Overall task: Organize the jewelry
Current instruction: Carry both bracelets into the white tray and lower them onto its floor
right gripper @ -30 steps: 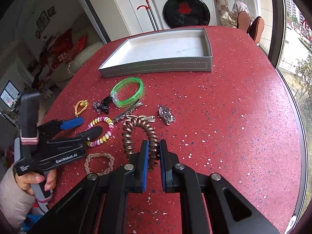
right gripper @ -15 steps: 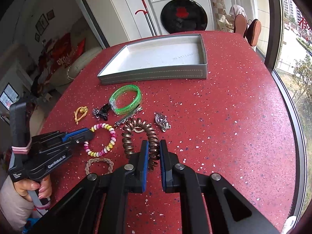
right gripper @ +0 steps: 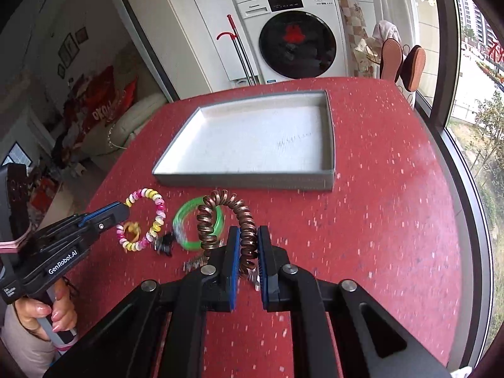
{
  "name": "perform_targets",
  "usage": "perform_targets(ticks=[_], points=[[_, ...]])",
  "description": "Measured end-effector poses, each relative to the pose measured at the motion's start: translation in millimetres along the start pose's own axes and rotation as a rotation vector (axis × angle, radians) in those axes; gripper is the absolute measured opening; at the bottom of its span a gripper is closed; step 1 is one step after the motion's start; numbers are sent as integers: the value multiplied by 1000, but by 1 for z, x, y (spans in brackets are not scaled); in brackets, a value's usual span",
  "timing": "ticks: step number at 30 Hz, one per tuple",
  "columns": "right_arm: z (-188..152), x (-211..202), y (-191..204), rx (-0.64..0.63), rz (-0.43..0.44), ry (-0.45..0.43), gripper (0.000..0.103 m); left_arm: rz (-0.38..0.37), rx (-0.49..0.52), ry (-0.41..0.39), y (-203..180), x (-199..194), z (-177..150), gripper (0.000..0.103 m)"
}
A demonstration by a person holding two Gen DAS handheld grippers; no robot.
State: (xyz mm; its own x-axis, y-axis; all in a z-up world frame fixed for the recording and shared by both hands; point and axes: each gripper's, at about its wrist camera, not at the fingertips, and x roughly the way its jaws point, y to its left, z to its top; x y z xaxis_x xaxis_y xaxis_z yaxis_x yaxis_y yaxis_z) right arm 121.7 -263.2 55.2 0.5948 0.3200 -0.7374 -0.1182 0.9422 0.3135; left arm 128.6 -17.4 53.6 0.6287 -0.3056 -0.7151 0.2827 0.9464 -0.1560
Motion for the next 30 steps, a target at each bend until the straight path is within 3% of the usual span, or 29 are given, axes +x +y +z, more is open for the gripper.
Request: perform_targets(ticks=[10, 15, 20, 30], points=[[88, 64, -27, 35, -30, 17, 12, 82, -19, -18, 7, 65, 82, 26], [109, 102, -37, 25, -60, 49, 12, 115, -18, 7, 10, 112, 111, 26], [120, 139, -48, 36, -85, 86, 12, 156, 1, 56, 11, 158, 121, 26], [119, 173, -56, 7, -150, 118, 12, 261, 58, 127, 13, 205, 112, 26]])
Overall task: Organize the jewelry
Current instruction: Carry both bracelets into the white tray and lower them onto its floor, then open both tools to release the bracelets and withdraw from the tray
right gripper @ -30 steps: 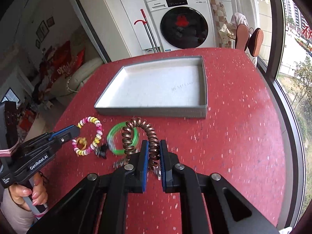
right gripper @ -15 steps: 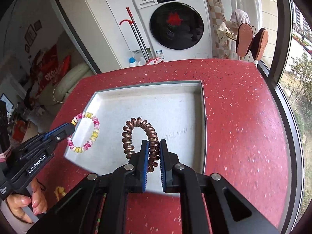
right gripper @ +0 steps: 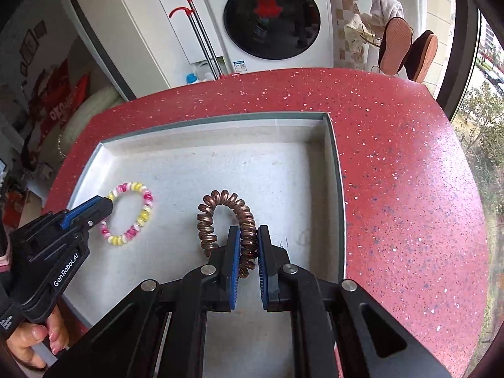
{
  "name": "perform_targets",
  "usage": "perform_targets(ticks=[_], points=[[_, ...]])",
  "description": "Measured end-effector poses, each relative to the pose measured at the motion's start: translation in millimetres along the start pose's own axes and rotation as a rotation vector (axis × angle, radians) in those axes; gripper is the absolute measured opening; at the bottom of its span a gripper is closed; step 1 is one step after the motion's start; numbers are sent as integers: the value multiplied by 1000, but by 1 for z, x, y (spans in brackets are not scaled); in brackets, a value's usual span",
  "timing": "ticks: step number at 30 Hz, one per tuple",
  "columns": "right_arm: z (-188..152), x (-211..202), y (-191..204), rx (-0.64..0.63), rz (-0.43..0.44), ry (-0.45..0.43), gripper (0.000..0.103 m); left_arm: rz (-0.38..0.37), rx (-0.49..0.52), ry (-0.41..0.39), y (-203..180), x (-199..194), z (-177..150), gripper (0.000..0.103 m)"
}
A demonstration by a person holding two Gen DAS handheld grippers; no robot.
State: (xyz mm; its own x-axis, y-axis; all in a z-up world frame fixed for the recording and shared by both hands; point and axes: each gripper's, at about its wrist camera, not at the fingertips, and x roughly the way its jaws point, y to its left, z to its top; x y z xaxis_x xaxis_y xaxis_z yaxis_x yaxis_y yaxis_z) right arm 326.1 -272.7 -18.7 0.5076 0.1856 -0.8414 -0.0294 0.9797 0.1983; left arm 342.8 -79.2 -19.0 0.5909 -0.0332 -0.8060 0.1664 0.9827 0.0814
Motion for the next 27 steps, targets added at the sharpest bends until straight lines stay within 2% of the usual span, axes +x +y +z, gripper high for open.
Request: perform_targets(ticks=[6, 7, 9, 10, 11, 18, 24, 25, 26, 27], points=[[-1, -3, 4, -3, 8, 3, 18, 61, 31, 20, -6, 8, -2, 27], [-1, -4, 5, -5, 10, 1, 21, 68, 33, 20, -6, 7, -3, 27], [0, -9, 5, -6, 7, -10, 37, 73, 29, 27, -7, 7, -2, 27], [-1, -12, 5, -2, 12, -21, 49, 72, 23, 29, -6, 6, -3, 27], [0, -16, 4, 6, 17, -30, 51, 68, 19, 27, -5, 5, -3, 27], [-4, -41, -5, 54, 43, -74, 55, 57, -3, 7, -2, -2, -4, 27], [-9, -47, -8, 68, 63, -78, 56, 37, -7, -7, -2, -8, -3, 27], [-10, -48, -8, 69, 63, -79, 56, 35, -8, -7, -3, -9, -3, 44], [-11, -49, -9, 71, 65, -80, 56, 34, -11, -7, -2, -9, -3, 70], [-13, -51, -8, 73, 67, -81, 57, 41, -20, -13, -2, -12, -3, 103]])
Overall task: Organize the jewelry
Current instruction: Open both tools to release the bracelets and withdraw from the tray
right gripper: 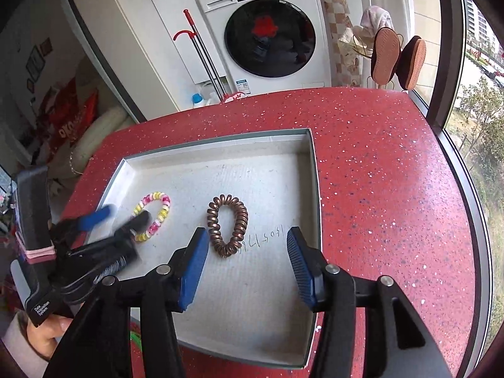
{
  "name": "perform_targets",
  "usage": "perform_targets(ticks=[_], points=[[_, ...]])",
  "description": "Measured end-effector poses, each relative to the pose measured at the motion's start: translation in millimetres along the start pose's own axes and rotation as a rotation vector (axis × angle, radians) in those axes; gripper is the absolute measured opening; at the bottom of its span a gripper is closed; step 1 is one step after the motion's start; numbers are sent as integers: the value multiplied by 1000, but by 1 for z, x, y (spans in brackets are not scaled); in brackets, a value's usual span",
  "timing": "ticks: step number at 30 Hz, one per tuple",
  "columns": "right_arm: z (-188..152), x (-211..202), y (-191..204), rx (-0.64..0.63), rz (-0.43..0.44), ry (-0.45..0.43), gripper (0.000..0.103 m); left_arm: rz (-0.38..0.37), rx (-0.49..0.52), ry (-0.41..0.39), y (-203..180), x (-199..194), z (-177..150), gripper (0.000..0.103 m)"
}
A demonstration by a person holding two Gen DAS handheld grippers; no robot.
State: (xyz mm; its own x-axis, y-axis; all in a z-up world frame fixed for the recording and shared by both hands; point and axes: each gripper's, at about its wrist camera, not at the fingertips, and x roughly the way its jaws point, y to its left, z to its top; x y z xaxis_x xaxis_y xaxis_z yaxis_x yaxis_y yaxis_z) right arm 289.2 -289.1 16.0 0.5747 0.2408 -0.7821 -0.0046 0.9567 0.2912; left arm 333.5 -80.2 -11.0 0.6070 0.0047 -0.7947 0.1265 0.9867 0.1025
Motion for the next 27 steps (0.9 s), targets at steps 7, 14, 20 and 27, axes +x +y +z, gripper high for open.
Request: perform_targets(ticks=[7, 14, 20, 27], points=[[-5, -20, 0, 15, 33, -36, 81, 19, 7, -108, 0, -43, 2, 103], [-28, -57, 9, 16, 118, -138, 87, -27, -14, -137, 21, -87, -23, 103], [-53, -74, 21, -7, 130, -73, 87, -42, -23, -153, 51, -125, -66, 103], [-104, -82, 26, -42, 115, -3, 87, -11, -102, -132, 91, -149, -128, 103]])
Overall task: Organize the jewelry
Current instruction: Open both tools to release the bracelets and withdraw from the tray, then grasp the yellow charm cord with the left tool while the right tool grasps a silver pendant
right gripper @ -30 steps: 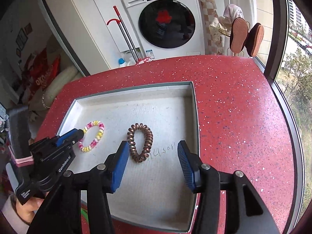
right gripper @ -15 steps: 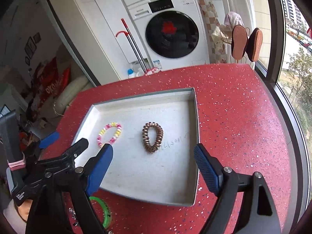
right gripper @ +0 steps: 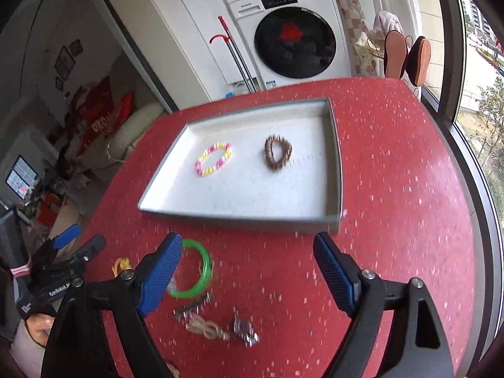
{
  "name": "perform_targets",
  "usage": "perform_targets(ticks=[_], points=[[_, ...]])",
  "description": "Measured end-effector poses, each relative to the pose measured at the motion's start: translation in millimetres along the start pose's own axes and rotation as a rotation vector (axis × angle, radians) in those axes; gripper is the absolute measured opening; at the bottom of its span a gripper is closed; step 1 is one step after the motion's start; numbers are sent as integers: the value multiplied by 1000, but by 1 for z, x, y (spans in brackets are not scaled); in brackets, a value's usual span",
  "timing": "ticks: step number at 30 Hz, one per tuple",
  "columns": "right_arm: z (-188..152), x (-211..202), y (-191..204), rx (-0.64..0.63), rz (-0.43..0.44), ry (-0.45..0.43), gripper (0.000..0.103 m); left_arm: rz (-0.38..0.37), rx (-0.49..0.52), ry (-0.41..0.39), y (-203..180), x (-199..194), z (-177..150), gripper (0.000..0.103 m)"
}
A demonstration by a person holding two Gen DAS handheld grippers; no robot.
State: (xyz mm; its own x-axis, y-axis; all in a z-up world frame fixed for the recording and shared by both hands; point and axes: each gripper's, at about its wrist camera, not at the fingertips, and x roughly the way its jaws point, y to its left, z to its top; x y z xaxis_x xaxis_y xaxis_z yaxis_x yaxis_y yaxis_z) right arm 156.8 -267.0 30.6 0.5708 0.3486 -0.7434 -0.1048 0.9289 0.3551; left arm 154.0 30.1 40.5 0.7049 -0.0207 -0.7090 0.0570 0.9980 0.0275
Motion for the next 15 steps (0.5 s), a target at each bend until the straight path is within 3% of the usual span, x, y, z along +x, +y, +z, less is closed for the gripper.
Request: perform_targets(ticks=[7, 15], points=[[-47, 1, 0, -36, -46, 69, 87, 32, -16, 52, 12, -4, -51, 103], [-74, -3, 0, -119, -118, 101, 88, 28, -11, 78, 12, 4, -70, 103]])
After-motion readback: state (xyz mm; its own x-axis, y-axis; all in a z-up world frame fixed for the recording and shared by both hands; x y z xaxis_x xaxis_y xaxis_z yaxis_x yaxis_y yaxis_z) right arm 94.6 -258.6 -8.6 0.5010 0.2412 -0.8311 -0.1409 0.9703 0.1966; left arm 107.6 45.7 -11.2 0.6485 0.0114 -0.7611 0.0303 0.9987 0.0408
